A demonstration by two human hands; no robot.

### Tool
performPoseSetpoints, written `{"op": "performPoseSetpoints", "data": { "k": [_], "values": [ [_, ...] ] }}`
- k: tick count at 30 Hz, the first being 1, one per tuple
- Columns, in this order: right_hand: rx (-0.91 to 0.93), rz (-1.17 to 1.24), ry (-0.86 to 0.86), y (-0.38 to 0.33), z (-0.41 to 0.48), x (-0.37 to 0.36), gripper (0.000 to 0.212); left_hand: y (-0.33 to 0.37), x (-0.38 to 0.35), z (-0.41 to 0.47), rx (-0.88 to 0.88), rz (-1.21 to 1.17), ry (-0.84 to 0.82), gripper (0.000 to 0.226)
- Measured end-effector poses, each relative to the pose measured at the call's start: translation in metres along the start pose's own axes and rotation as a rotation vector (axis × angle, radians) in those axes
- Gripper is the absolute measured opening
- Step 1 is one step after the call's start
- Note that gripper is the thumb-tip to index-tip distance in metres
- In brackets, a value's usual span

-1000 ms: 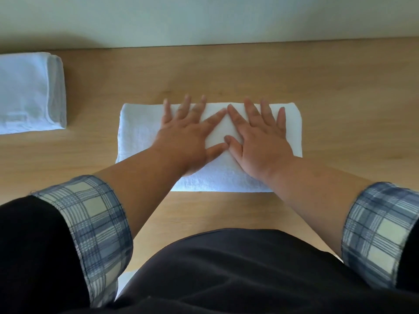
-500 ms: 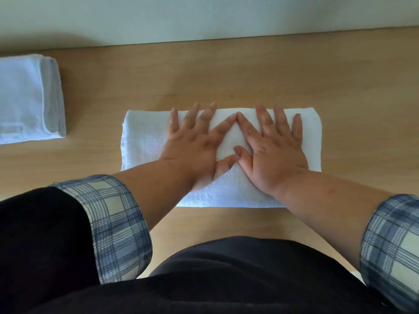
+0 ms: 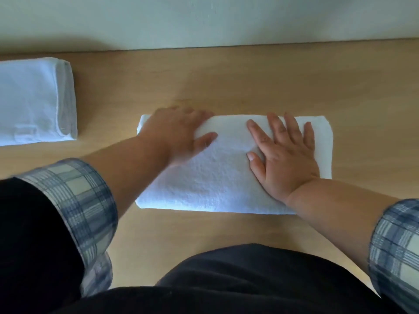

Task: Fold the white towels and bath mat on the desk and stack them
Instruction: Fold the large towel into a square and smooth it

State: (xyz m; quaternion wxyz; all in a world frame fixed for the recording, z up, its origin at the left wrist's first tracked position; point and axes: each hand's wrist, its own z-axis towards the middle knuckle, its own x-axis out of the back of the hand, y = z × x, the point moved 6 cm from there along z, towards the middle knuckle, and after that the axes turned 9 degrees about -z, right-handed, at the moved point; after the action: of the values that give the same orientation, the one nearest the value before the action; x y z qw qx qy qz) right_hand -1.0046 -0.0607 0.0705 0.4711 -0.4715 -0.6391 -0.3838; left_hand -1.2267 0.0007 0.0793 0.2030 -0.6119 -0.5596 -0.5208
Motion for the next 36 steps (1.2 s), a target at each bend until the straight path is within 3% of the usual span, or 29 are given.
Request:
{"op": "performPoseSetpoints", "data": {
  "k": [6, 22, 25, 31, 34, 36],
  "values": [
    [-0.009, 0.000, 0.038, 0.001, 0.002, -0.001, 0.061, -0.011, -0.004, 0.020, -0.055, -0.122, -0.080, 0.074],
    [-0.031, -0.022, 0.114, 0.001, 0.002, -0.003, 0.061, -0.010, 0.004, -0.012, -0.187, -0.239, 0.394, 0.053],
    [-0.063, -0.034, 0.063, 0.002, 0.000, 0.000, 0.063, -0.006, 0.012, -0.023, -0.055, -0.218, 0.459, 0.053],
    [-0.060, 0.026, 0.031, 0.000, -0.005, 0.006, 0.067, -0.031, -0.014, -0.107, 0.401, -0.419, 0.594, 0.044],
    [-0.141, 0.260, 0.236, 0.008, -0.023, 0.023, 0.056, -0.046, -0.045, -0.137, 0.595, -0.670, 0.487, 0.037],
    [-0.304, 0.405, 0.387, 0.029, -0.048, 0.027, 0.047, -0.045, -0.057, -0.141, 0.626, -0.938, 0.403, 0.026]
  ]
}}
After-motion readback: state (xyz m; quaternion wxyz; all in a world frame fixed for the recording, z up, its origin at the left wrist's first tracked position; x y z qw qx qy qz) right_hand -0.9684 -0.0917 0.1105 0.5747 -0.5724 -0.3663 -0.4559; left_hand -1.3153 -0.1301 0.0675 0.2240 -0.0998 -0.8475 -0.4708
